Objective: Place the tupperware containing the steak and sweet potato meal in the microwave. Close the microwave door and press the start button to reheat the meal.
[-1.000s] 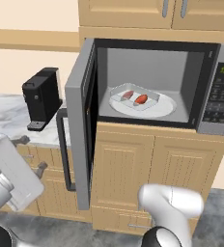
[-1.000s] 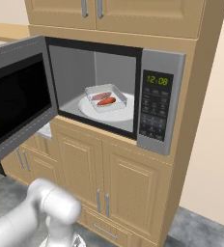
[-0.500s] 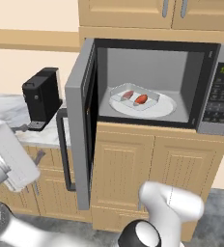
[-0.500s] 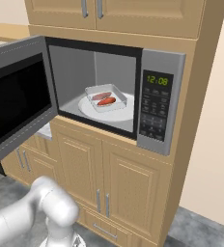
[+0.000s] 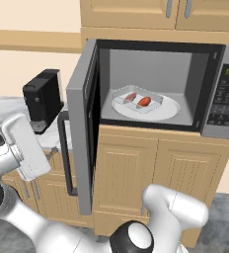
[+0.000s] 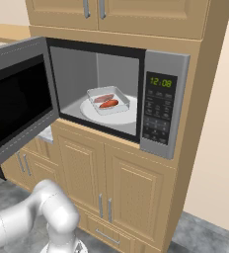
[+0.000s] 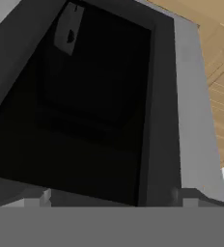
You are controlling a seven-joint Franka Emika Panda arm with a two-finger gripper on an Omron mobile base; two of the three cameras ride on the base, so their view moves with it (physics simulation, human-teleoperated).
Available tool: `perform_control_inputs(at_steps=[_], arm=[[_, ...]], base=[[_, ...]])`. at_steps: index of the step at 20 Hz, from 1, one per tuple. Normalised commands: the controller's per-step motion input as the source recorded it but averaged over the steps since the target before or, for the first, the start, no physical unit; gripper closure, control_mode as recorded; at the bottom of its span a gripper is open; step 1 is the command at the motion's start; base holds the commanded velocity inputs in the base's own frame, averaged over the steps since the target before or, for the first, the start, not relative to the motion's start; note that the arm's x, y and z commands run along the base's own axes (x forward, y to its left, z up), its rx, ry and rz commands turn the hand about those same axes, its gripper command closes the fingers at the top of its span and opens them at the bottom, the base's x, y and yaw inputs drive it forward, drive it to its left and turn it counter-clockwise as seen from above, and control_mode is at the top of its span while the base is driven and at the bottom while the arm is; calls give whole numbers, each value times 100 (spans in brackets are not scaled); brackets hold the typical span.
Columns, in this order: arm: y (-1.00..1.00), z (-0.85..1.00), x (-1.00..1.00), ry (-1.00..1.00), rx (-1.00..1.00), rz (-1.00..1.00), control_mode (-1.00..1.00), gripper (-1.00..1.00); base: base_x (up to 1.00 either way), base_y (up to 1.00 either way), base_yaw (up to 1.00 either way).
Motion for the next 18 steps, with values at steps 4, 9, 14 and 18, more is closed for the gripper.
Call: perform_control_inputs(at_steps=[4,9,14,18], arm=[[-98,-4,0,0,0,-21,-100,-100],[-100,0,-33,-5,0,-15,-100,-100],[-100,0,-63,-13,0,-6,-100,-100],[-100,0,-56,-13,0,0,-100,-100]], base=[[0,0,0],[0,0,0],[0,0,0],[0,0,0]])
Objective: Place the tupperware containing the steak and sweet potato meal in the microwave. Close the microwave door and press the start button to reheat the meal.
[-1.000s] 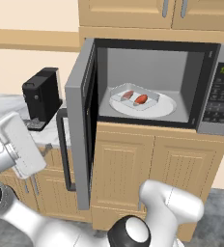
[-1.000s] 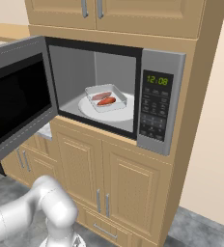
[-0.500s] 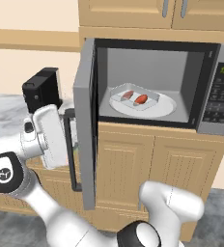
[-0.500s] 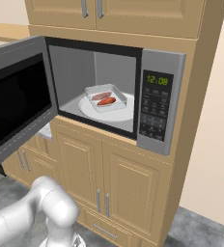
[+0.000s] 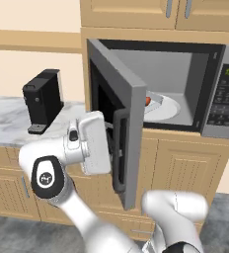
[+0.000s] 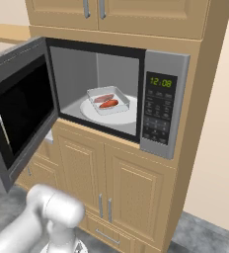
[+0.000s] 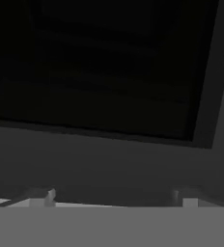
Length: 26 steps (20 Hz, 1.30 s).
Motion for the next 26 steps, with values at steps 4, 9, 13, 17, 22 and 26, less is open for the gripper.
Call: perform_control_inputs(at_steps=[4,9,13,17,22,26], arm=[[-100,0,-21,-10,2,0,-100,-100],[-100,3,0,-5,4,0,-100,-100],[-97,6,27,0,7,3,-100,-100],[-84,0,59,0,7,5,-100,-100],[-72,0,75,0,7,6,-100,-100],[-52,0,90,0,6,8,-100,-100]], base=[[0,0,0],[0,0,0],[0,0,0],[0,0,0],[0,0,0],[0,0,0]])
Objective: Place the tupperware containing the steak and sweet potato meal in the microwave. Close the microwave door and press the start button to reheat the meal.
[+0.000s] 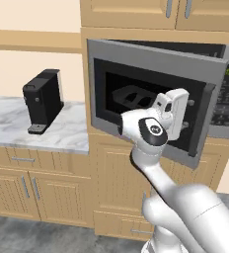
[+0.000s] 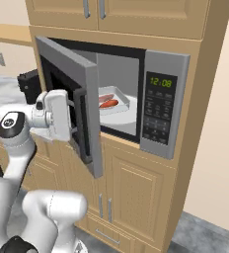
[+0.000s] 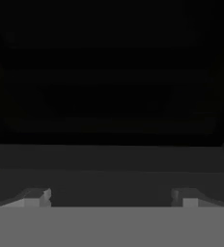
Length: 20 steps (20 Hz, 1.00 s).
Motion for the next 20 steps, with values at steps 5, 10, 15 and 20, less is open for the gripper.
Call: perform_control_inputs(at_steps=[5,10,15,20], arm=[[-35,0,84,0,4,13,-100,-100],[-32,0,65,0,4,20,-100,-100],[-37,0,53,0,4,24,-100,-100],[-39,0,46,0,4,25,-100,-100]], base=[[0,0,0],[0,0,0],[0,0,0],[0,0,0]])
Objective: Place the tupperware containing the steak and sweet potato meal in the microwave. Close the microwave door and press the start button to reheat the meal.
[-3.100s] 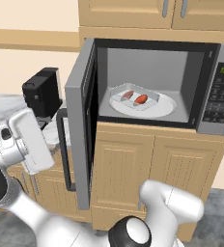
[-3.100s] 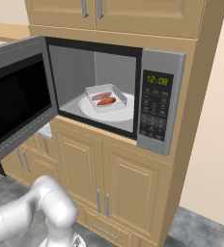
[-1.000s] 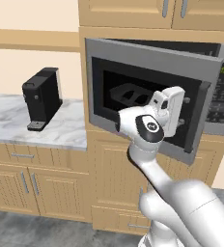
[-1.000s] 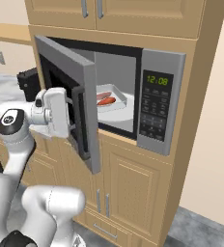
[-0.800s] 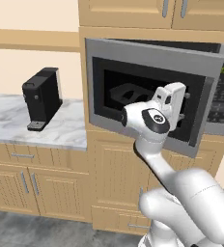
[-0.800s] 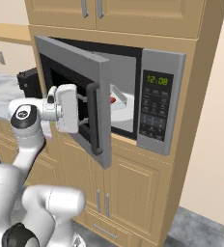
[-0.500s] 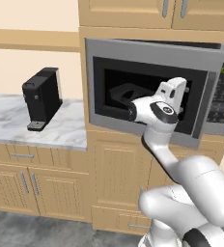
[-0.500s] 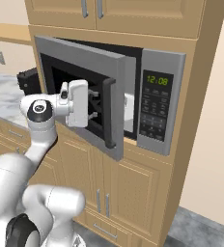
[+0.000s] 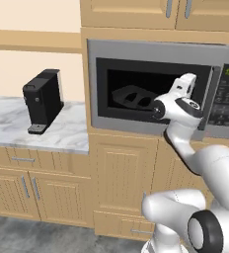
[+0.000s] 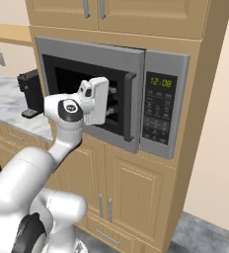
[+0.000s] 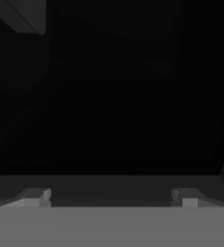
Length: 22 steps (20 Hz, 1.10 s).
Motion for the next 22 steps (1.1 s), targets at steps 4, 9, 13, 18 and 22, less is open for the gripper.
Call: perform_control_inputs(at_steps=[4,9,13,18,22], arm=[[-35,0,48,0,3,26,-100,-100],[-10,10,49,7,1,17,-100,-100],[1,46,27,16,0,2,-100,-100],[3,37,10,16,0,0,-100,-100],[19,37,-21,18,0,0,-100,-100]], base=[[0,0,0],[0,0,0],[0,0,0],[0,0,0],[0,0,0]])
